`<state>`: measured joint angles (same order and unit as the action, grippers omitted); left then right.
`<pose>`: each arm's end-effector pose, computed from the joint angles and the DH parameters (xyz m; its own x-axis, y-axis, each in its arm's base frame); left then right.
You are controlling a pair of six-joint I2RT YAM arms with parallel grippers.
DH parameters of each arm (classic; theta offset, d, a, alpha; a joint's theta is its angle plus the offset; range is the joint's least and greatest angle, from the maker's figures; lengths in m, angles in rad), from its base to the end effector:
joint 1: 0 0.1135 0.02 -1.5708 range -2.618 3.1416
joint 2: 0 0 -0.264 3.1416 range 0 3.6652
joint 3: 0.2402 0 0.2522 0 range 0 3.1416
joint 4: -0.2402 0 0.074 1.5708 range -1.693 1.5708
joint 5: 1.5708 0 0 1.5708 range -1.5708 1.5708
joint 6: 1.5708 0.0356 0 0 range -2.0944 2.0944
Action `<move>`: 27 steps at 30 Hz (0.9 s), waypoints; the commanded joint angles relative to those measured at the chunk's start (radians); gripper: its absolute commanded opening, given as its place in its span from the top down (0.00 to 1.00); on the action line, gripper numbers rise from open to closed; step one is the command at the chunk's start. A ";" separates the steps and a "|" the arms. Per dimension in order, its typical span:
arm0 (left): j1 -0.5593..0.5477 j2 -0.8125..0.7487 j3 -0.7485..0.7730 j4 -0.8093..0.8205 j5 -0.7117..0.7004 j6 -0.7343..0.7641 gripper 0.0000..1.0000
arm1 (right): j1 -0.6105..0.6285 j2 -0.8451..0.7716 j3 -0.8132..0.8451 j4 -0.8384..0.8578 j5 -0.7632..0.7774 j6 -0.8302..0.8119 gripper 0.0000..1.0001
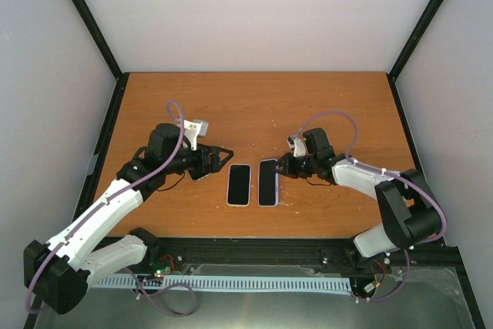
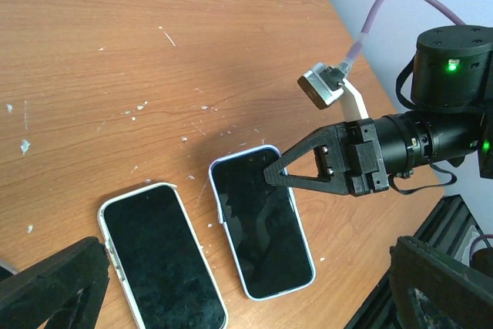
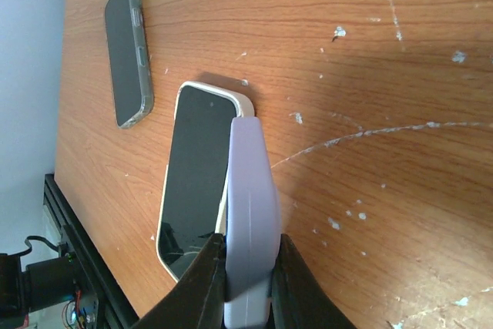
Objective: Put the phone into the phone case
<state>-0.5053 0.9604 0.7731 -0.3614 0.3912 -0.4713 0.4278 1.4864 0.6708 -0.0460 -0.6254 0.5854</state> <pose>0.1787 -0.1144 0.2874 -0.7391 -0.0708 -0.6699 0.4451 0.6951 -0.5646 0.2428 0.1336 0.1613 -0.9530 0.0578 -0.2973 -0.1879 0.6570 0.7301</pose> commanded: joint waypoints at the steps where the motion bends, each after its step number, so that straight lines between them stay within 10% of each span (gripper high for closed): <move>1: 0.005 -0.029 0.002 -0.006 -0.046 -0.016 0.01 | -0.025 0.039 0.026 0.088 -0.048 -0.002 0.97; 17: 0.007 -0.019 0.008 -0.029 -0.116 -0.071 0.00 | -0.072 0.075 0.027 -0.016 0.045 -0.035 0.75; 27: 0.007 -0.056 0.070 -0.087 -0.166 -0.111 0.01 | -0.072 -0.115 0.088 -0.266 0.169 -0.050 0.32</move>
<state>-0.5037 0.9356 0.7727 -0.4122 0.2581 -0.5453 0.3603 1.4738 0.7132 -0.1928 -0.5198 0.5564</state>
